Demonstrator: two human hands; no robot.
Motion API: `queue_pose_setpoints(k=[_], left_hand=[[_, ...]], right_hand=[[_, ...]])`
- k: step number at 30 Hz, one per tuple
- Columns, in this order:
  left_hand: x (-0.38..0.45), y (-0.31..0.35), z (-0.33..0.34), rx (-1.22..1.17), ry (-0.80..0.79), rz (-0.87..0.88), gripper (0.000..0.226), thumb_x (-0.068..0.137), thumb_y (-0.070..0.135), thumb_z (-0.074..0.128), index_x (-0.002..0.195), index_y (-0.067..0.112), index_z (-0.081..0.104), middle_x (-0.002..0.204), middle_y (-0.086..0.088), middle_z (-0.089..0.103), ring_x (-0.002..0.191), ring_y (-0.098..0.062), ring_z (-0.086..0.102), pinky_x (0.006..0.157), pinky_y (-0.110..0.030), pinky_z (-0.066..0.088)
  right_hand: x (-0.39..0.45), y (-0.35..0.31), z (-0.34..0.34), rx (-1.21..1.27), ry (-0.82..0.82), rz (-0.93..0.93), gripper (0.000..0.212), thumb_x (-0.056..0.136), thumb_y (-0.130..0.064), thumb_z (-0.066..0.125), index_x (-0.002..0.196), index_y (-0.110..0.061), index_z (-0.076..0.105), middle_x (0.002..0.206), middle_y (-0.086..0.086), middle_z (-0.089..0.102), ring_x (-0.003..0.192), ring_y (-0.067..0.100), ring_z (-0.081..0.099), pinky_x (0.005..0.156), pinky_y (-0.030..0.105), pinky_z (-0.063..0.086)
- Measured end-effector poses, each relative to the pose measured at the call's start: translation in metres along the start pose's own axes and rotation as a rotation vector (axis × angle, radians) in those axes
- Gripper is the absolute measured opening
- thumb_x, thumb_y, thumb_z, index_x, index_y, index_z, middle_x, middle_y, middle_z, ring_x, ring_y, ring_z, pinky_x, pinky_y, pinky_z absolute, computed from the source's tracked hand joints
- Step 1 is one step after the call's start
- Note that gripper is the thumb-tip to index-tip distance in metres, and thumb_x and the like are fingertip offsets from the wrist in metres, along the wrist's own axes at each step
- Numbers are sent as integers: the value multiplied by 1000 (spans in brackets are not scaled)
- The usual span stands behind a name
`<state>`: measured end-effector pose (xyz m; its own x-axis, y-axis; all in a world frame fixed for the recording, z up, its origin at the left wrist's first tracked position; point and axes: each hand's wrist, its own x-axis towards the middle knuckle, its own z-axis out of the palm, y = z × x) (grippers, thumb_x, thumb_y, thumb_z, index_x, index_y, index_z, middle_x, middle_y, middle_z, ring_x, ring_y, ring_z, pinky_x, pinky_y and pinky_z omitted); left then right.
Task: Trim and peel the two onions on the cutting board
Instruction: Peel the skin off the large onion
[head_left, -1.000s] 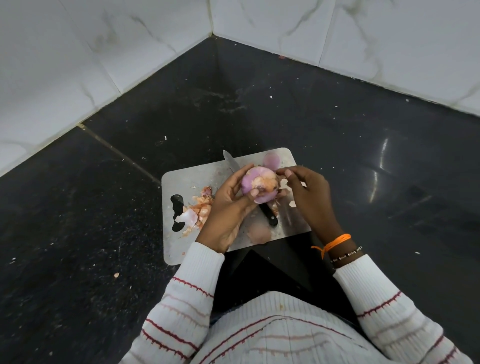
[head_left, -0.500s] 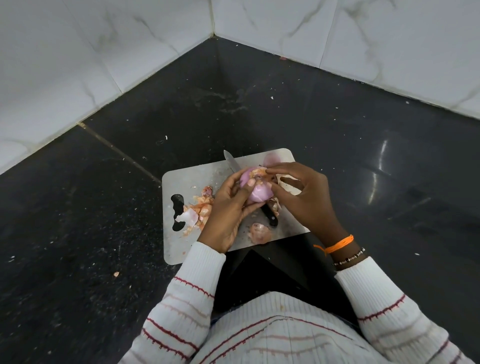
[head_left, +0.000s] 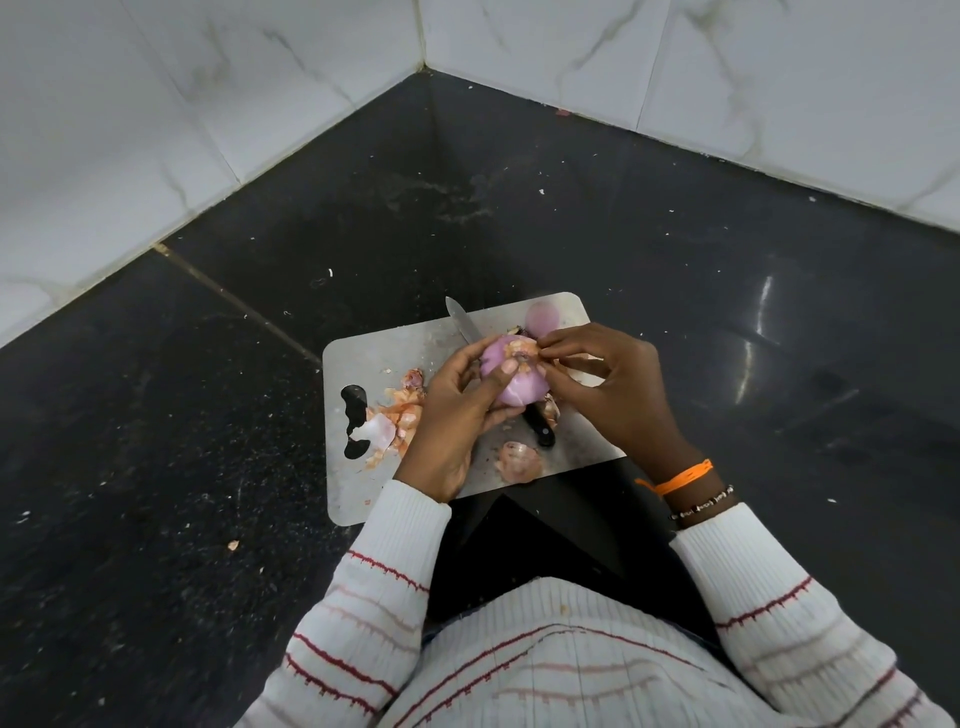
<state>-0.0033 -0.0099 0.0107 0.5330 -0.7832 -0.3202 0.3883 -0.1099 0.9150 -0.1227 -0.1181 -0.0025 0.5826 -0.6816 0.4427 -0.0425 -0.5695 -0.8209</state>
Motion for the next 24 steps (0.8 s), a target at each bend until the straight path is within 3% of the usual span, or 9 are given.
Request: queue_pose_setpoints(k=[6, 13, 17, 24], left_hand=[[0, -1, 1, 22, 12, 20, 36, 89, 14, 62, 125, 14, 57, 122, -6, 61, 103, -18, 67, 75, -27, 59], [1, -2, 5, 15, 17, -19, 32, 91, 22, 59, 121, 14, 60, 114, -2, 65, 97, -15, 67, 76, -29, 59], [2, -3, 5, 38, 44, -13, 36, 92, 29, 56, 124, 12, 60, 119, -6, 63, 102, -17, 65, 73, -27, 59], [0, -2, 7, 59, 29, 24, 32, 91, 24, 59, 121, 13, 62, 116, -4, 66, 98, -15, 67, 71, -26, 57]], right_hand=[[0, 4, 4, 26, 13, 40, 9, 73, -5, 69, 81, -4, 72, 85, 0, 68, 84, 12, 67, 74, 32, 58], [0, 1, -4, 84, -9, 101, 15, 78, -8, 64, 90, -12, 72, 88, -1, 69, 86, 6, 66, 77, 20, 54], [0, -2, -3, 56, -35, 95, 15, 76, -14, 70, 90, -19, 71, 85, -5, 68, 80, 8, 66, 74, 25, 56], [0, -2, -1, 37, -9, 138, 10, 72, -15, 67, 81, -19, 70, 79, -8, 66, 76, 10, 64, 71, 33, 56]])
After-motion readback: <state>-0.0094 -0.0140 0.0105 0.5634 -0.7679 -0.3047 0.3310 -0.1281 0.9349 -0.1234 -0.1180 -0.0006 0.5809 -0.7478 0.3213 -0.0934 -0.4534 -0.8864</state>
